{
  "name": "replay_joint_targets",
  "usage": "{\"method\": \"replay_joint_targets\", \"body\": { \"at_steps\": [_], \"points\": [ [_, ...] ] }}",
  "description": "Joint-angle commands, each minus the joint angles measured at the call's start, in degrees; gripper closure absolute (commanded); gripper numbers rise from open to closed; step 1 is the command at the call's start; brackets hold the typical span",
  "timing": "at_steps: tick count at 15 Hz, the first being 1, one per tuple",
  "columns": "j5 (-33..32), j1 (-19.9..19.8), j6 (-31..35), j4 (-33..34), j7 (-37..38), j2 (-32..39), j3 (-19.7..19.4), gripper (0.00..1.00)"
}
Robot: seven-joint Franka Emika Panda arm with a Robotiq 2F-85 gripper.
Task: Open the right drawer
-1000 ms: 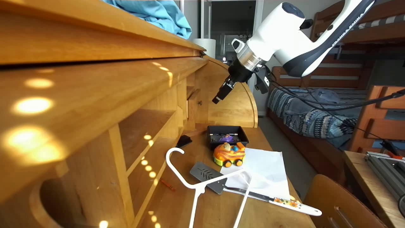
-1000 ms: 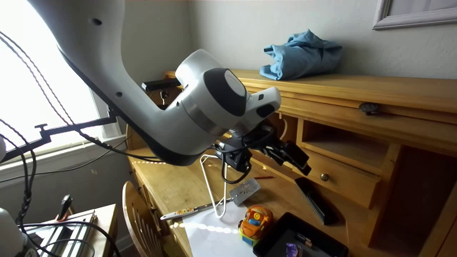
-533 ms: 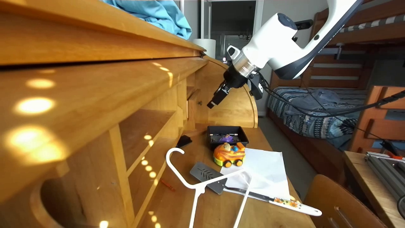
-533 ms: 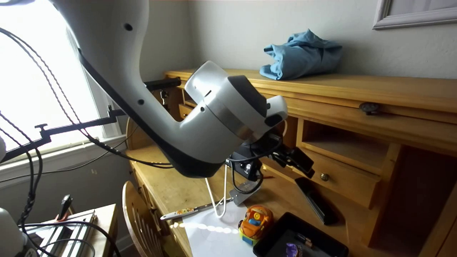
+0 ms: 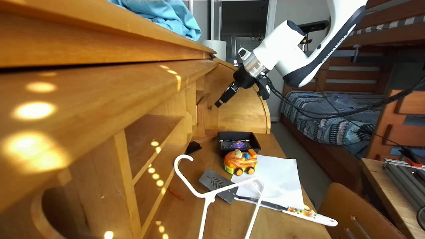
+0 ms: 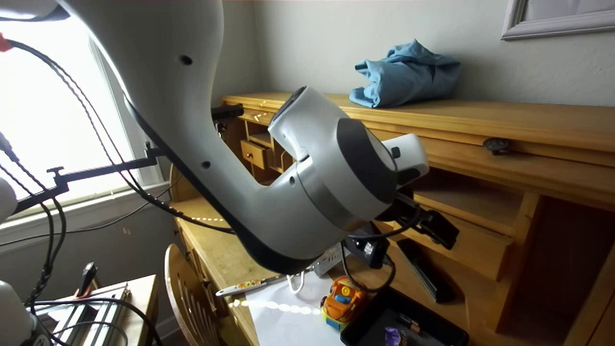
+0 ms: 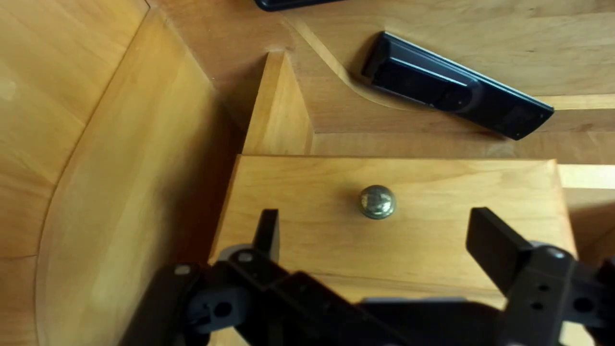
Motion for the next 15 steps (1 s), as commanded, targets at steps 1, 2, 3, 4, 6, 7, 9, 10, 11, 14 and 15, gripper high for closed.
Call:
{"method": "replay_joint_targets", "body": {
  "at_steps": [1, 2, 3, 4, 6, 7, 9, 10, 11, 14, 15],
  "points": [
    [4.62, -1.58, 5.04, 1.49, -5.26, 4.12, -0.63, 0.0],
    [5.97, -1.94, 5.93, 1.22, -7.14, 4.96, -0.52, 0.0],
    [6.14, -1.79, 6.67, 1.3, -7.4, 5.85, -0.68, 0.0],
    [6.19, -1.65, 7.2, 1.28, -7.7, 6.62, -0.8, 0.0],
    [6.53, -1.38, 7.98, 1.55, -8.49, 7.86, -0.86, 0.0],
    [6.81, -1.24, 8.01, 1.75, -8.72, 8.32, -0.91, 0.0],
    [7.02, -0.88, 8.06, 2.16, -9.32, 8.6, -1.09, 0.0],
    [7.02, -0.72, 7.95, 2.44, -9.65, 8.75, -1.18, 0.0],
    [7.18, -0.56, 7.84, 2.79, -10.05, 8.87, -1.25, 0.0],
    [7.99, 0.1, 7.4, 3.64, -11.52, 8.59, -1.59, 0.0],
    [8.46, 0.33, 7.41, 3.95, -12.03, 8.64, -1.71, 0.0]
  ]
}}
